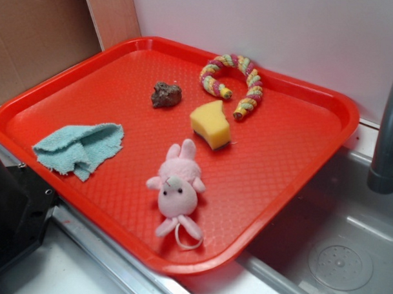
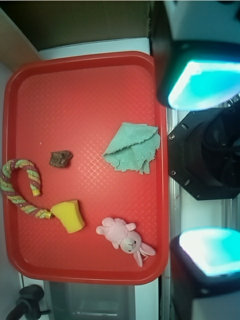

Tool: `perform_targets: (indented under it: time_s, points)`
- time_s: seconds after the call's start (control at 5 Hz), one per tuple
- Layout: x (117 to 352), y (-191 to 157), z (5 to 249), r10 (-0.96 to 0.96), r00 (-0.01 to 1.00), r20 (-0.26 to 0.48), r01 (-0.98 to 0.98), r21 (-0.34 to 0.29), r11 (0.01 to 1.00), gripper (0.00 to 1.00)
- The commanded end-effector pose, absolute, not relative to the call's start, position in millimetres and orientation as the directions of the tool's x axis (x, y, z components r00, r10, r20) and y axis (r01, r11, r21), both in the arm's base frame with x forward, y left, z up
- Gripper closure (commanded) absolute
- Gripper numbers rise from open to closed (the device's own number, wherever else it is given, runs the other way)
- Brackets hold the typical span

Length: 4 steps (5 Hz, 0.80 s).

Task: Grab the pink bunny.

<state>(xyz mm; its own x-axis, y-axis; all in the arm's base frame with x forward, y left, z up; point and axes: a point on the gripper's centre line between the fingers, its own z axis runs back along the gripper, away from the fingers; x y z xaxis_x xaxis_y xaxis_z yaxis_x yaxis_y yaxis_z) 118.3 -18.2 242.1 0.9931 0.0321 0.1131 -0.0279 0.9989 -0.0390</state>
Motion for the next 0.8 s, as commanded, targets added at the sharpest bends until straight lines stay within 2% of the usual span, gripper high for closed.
perform_targets:
  time_s: [0.0,0.4,0.6]
  points:
    - [118,-18,242,0.032,0.993,0.113,-0.028,-0.039,0.999,0.0]
    - [136,-30,230,0.331,0.938,0.102,-0.321,-0.103,0.942,0.0]
    - [142,-44,216,0.55,0.826,0.123,-0.535,-0.14,0.833,0.0]
